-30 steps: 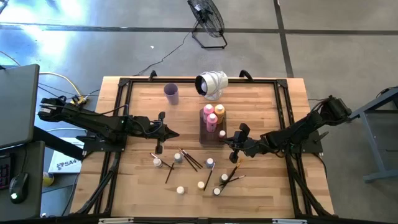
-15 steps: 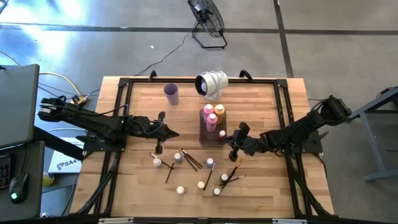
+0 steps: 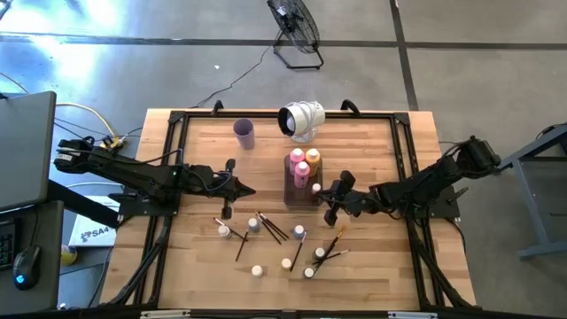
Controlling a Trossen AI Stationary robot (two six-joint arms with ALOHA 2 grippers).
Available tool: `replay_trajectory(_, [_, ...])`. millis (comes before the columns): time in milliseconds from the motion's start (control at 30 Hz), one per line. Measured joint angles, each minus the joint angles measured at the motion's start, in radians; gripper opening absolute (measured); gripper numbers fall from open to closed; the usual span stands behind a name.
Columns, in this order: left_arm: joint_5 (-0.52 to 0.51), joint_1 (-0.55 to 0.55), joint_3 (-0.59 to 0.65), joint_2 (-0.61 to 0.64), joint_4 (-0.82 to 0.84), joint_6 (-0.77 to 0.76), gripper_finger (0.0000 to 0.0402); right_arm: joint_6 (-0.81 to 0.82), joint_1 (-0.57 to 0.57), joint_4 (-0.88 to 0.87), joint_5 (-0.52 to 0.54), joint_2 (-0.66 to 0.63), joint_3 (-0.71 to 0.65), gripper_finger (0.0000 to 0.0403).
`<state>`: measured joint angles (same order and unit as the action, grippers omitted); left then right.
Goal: Pick & Place Paint Supplies
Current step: Put the red paint bottle into the black bin
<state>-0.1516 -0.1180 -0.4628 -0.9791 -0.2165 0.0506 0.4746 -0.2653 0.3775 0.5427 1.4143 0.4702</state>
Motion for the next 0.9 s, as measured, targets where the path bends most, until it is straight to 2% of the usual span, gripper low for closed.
replay_trajectory(300, [0.000, 0.000, 0.000, 0.000, 0.000, 0.000, 0.0000, 0.027, 0.002, -0.005, -0.106, 0.000, 0.000, 0.0002])
replay_trajectory(900, [0.003, 0.000, 0.000, 0.000, 0.000, 0.000, 0.0000, 0.018, 0.065, 0.012, -0.138, 0.042, 0.003, 0.0002])
